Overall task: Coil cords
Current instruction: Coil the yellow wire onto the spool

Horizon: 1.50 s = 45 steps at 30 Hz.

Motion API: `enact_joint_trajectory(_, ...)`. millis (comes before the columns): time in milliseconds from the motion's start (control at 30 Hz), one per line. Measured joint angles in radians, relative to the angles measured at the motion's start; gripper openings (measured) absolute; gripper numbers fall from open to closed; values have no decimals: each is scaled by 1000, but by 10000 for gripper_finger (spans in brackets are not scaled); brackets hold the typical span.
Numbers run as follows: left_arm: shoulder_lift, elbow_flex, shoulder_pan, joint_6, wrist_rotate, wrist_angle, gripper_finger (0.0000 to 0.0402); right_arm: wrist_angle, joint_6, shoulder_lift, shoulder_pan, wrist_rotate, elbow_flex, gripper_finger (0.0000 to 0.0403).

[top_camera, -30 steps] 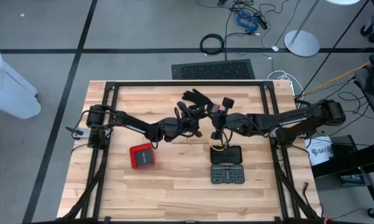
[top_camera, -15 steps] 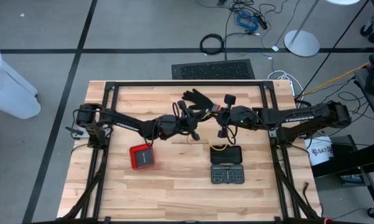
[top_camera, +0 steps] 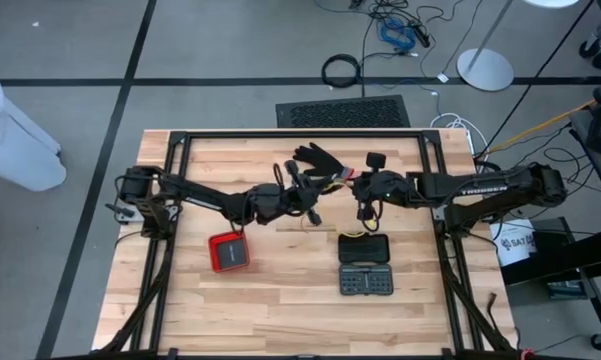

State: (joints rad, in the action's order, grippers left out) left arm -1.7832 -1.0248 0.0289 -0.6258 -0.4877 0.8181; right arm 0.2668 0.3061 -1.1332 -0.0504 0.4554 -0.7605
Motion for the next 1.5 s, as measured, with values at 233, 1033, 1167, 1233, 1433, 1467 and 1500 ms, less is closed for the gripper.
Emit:
enact_joint_trajectory(233, 1, 0, -22, 2, 15, 16, 0, 19, -45, 0, 6, -42, 0, 47)
enact_joint_trajectory(1033, 68, 0, -155, 150, 331, -127, 0, 187, -153, 103, 78, -68, -1, 48)
enact_joint_trajectory(1167, 68, 0, -156, 150, 332, -125, 0, 218, -172, 99, 78, -64, -1, 48)
enact_joint_trajectory(1233, 68, 0, -156, 150, 331, -125, 0, 234, -187, 99, 78, -59, -1, 48)
enact_joint_trajectory(1433, 68, 1, -156, 150, 335, -124, 0, 262, -209, 99, 80, -34, -1, 48)
enact_joint_trajectory(1467, 68, 1, -156, 150, 335, -124, 0, 262, -209, 99, 80, -34, -1, 48)
enact_joint_trajectory(1500, 68, 1, -156, 150, 335, -124, 0, 261, -209, 99, 80, -34, -1, 48)
